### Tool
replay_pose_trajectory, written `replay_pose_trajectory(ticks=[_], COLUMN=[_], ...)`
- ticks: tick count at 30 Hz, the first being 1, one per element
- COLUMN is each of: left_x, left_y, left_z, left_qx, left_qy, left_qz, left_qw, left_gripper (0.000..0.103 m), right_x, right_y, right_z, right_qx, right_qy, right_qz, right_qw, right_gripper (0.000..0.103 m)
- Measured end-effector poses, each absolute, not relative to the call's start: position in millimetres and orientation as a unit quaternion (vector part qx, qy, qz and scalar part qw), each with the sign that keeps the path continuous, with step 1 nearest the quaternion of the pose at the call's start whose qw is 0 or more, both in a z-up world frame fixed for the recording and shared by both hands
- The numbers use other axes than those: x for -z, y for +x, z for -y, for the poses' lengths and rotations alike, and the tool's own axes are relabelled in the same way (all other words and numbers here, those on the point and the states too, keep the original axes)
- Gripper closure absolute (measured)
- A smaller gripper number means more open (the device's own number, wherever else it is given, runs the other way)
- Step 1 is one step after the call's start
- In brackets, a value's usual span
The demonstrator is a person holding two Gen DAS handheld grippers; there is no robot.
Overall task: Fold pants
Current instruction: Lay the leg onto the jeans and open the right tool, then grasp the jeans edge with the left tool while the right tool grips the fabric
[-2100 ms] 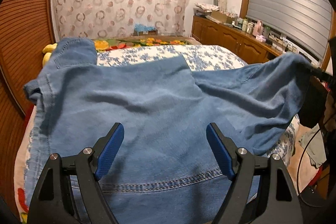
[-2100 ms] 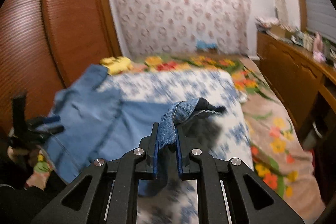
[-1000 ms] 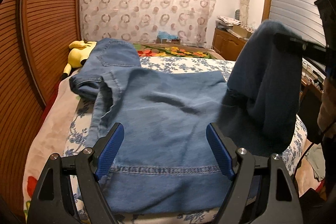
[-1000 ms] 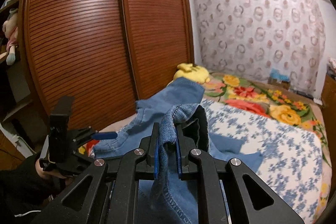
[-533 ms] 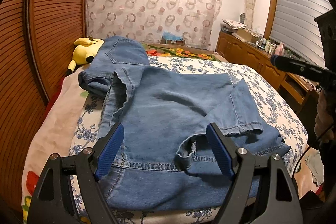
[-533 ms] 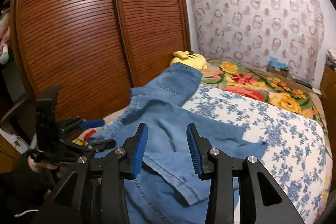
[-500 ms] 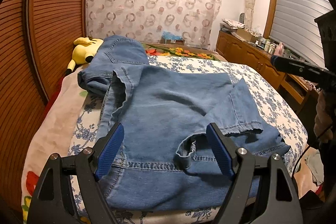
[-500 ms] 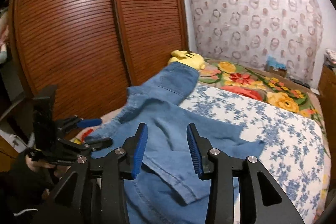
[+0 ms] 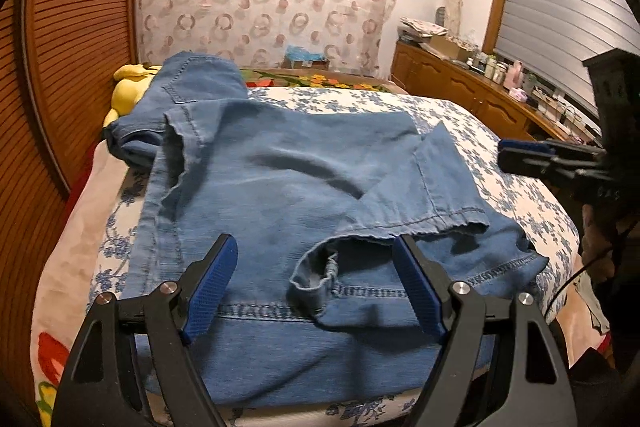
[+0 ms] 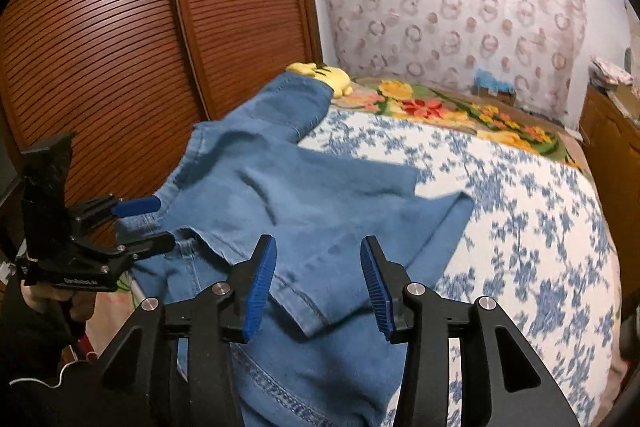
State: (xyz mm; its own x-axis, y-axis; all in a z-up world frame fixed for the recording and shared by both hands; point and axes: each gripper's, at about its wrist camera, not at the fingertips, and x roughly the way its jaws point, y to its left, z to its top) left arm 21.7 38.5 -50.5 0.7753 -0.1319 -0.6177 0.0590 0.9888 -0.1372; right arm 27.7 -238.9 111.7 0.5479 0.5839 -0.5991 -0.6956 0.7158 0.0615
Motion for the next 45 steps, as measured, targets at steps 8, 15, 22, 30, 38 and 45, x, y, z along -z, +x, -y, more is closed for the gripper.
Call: replay_pose_trajectory(ticks=[8,15,22,30,38,45], left_x=[61.5,71.2,76.4,54.9,-0.5,-27.8], left_y=[29.0,35.8,41.3,26.1,-3.0,-20.2], left_z=[-29.7,-27.1,-30.2,-25.3,-17.9,-18.8], left_qx=[0.065,0.061,0.056,0.070,0.109,0.125], left_qy=[-0.045,-0.033,-0.031,-0.030,-0.040,-0.045], left_qz=[-0.352,-0.364,-0.366,-0.332,-0.267,-0.234], left_qw=[0.933,0.929,0.929,0.940,0.957,0.963], left_gripper=[0.053,0.063,0.071,0.094,0.094,0.094], right_x=[-94.0,-78.3,-63.2,-105.6,-190.3,-221.0], right_y=[31.2,25.5,35.9,34.5,35.8,19.1], right_z=[229.8,228.3,217.6,211.6,206.4,187.4], right_qx=[-0.352,-0.355,-0.368,-0.390,-0.399,-0.405], right_qy=[-0.082,-0.068,-0.057,-0.076,-0.096,-0.123], right_qz=[-0.347,-0.376,-0.401,-0.339,-0.249,-0.196], right_qw=[0.865,0.854,0.837,0.853,0.878,0.884], right_gripper=[0.057,0.057,0.059,0.097,0.098,0.099])
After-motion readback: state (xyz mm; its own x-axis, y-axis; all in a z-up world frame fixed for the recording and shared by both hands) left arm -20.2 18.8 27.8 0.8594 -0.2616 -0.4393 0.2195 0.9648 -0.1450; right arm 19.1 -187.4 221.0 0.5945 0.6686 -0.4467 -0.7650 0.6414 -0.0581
